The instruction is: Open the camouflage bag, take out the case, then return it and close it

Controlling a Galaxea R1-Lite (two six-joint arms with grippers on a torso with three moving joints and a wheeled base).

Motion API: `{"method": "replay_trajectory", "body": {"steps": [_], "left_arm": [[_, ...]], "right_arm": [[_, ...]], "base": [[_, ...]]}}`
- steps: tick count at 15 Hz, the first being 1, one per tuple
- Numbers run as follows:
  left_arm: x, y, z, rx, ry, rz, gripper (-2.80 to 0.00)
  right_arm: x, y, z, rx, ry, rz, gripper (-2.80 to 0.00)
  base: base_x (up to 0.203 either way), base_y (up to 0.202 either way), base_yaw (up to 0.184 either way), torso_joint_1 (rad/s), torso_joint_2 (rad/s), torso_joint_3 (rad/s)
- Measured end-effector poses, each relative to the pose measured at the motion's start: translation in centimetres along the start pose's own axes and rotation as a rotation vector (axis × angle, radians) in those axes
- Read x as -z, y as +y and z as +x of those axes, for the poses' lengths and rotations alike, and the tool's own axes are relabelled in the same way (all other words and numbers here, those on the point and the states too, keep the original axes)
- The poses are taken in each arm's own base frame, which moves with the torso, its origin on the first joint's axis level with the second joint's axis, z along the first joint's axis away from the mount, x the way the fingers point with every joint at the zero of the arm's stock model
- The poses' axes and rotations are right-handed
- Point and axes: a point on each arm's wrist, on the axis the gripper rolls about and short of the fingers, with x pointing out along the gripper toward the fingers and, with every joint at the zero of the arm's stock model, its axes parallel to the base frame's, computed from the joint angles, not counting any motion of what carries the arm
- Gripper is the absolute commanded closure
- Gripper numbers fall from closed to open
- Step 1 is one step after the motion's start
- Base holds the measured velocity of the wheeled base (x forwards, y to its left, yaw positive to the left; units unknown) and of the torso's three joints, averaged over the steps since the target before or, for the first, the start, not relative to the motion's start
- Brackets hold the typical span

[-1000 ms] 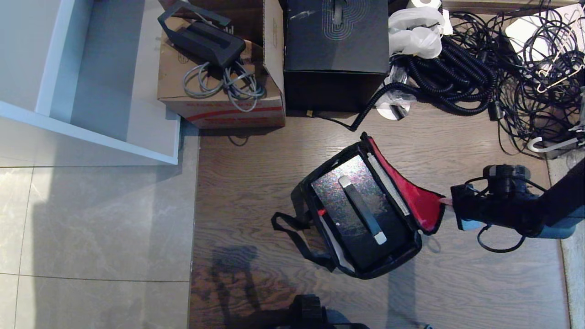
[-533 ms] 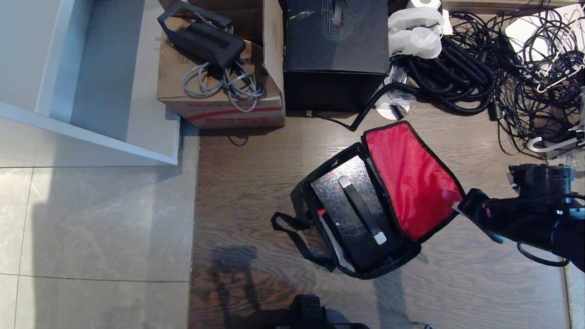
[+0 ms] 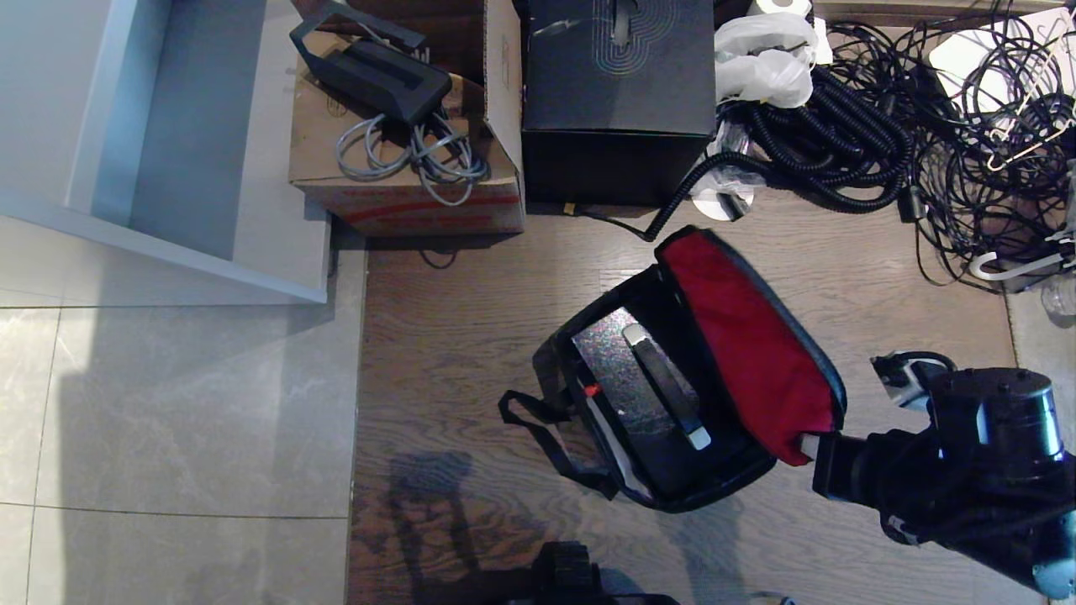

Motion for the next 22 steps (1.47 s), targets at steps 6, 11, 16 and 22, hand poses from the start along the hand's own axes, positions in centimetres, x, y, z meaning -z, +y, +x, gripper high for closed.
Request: {"method": "replay_trajectory", "body": {"steps": [6, 11, 16, 22], "left_arm": [[0.0, 0.0, 0.0, 0.0, 0.0, 0.0, 0.0], [0.0, 0.0, 0.0, 0.0, 0.0, 0.0, 0.0], [0.0, 0.0, 0.0, 0.0, 0.0, 0.001, 0.0], [0.0, 0.0, 0.0, 0.0, 0.0, 0.0, 0.0]], "right_arm": [[1.7, 1.7, -0.8, -0.028, 0.028, -0.081, 0.0], [2.7, 4.7, -1.4, -0.154, 0.054, -0.085, 0.0], [4.8, 8.3, -2.8, -0.228, 0.085, -0.053, 0.0], [4.2, 7.0, -4.5, -0.172, 0.024, -0.052, 0.0]], "base": [[0.0, 0.0, 0.0, 0.0, 0.0, 0.0], [0.0, 0.0, 0.0, 0.0, 0.0, 0.0], [0.0, 0.0, 0.0, 0.0, 0.0, 0.0], [0.0, 0.0, 0.0, 0.0, 0.0, 0.0]]}}
